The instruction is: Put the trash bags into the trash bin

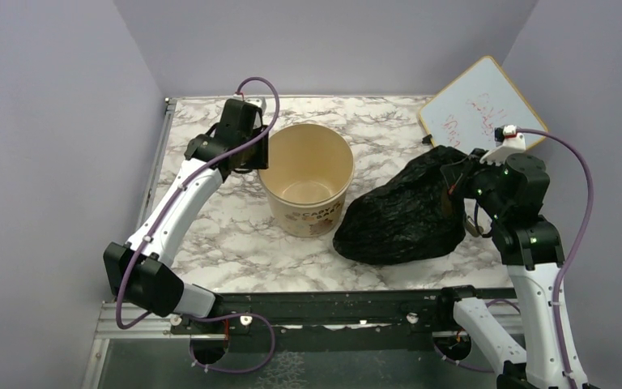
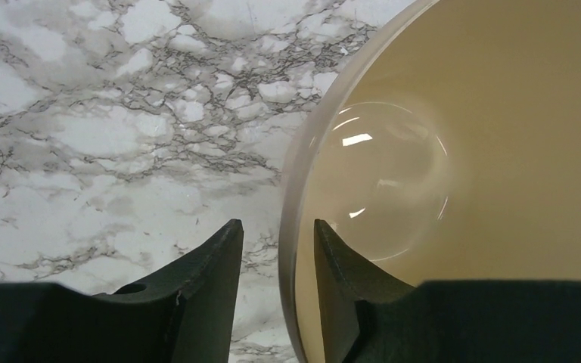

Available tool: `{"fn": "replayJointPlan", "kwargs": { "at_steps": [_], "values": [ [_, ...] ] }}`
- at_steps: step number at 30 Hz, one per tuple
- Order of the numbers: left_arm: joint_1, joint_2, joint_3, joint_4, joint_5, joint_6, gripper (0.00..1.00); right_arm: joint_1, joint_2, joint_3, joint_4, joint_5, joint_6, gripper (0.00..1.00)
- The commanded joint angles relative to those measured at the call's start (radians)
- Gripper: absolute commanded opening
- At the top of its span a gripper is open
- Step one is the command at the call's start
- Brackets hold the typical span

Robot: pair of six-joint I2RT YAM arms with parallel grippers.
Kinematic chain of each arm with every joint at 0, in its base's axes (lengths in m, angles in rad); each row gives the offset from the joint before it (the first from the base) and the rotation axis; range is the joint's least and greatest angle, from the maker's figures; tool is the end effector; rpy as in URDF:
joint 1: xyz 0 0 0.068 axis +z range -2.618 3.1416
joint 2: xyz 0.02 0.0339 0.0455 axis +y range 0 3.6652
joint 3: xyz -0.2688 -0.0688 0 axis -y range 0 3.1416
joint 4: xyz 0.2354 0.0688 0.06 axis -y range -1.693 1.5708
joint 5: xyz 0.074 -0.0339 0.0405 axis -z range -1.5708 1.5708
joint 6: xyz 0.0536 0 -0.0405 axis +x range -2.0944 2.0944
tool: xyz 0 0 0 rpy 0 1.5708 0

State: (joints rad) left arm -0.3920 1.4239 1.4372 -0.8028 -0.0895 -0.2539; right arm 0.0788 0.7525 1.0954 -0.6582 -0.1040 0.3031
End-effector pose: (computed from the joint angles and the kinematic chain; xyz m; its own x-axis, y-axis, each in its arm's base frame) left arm 0.2836 -0.1121 0.3521 -0.7161 0.0253 -0.6976 0.1472 0.9823 -0.1155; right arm 0.1454 0.0171 0.3934 -0.3478 0.2703 -0.8978 -0.0764 0.9462 0.3145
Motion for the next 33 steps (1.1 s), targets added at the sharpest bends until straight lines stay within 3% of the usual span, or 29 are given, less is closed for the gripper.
{"fn": "replayJointPlan", "kwargs": {
  "at_steps": [1, 9, 14, 19, 27, 29, 33],
  "values": [
    [0.029, -0.084, -0.032, 0.007, 0.053, -0.003, 0.41, 0.001, 0.010, 0.004, 0.031, -0.028, 0.012, 0.01],
    [0.036, -0.100, -0.061, 0.024, 0.042, -0.067, 0.22, 0.000, 0.014, -0.002, 0.069, -0.057, -0.016, 0.01],
    [0.036, -0.137, -0.080, 0.036, -0.055, -0.156, 0.00, 0.000, 0.018, 0.025, 0.041, 0.004, -0.054, 0.01],
    [0.036, -0.182, -0.119, 0.079, -0.068, -0.244, 0.00, 0.001, -0.007, 0.001, 0.095, -0.070, -0.050, 0.01],
    [0.036, -0.187, -0.094, 0.090, -0.024, -0.230, 0.00, 0.000, 0.004, -0.042, 0.118, -0.147, 0.010, 0.01],
    [0.036, -0.181, -0.079, 0.087, -0.012, -0.217, 0.15, 0.000, 0.012, -0.041, 0.115, -0.149, 0.021, 0.01],
    [0.036, -0.193, -0.065, 0.088, 0.016, -0.204, 0.18, 0.001, 0.021, -0.029, 0.111, -0.152, 0.010, 0.01]
  ]
}}
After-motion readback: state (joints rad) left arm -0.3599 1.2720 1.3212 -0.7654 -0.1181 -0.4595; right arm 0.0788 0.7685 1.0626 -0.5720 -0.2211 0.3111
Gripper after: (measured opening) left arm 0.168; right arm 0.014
